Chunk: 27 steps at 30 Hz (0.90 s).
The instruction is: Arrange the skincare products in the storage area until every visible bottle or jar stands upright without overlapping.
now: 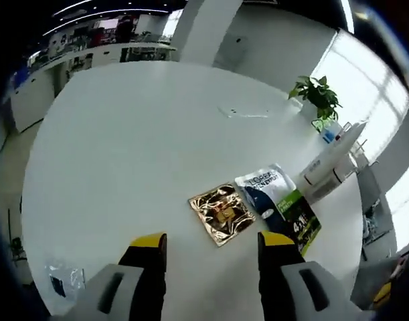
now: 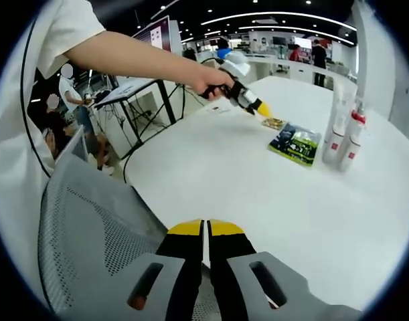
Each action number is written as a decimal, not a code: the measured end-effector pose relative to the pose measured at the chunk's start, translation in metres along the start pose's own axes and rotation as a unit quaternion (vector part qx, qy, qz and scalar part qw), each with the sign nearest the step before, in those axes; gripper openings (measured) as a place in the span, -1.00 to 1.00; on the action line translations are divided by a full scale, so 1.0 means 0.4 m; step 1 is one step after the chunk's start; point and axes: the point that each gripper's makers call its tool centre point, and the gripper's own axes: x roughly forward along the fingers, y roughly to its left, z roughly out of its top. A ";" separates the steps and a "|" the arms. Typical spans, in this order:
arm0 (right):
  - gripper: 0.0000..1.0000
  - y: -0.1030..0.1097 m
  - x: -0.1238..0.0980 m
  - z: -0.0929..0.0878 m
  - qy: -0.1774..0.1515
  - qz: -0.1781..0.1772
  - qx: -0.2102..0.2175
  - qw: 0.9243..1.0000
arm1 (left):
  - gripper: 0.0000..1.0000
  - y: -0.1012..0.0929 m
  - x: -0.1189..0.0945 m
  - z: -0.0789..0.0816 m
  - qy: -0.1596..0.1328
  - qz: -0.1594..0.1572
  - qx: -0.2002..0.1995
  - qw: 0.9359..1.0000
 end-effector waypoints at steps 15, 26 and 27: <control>-0.99 0.002 0.000 0.000 -0.001 0.000 -0.003 1.000 | 0.57 0.294 -0.103 -0.047 0.020 0.129 0.024 0.991; -0.99 0.000 0.002 -0.003 0.004 0.000 -0.002 1.000 | 0.51 0.352 -0.150 -0.124 0.052 0.177 0.002 0.983; -0.99 0.000 0.002 -0.005 0.006 0.000 -0.001 1.000 | 0.49 0.359 -0.149 -0.129 0.054 0.176 0.001 0.983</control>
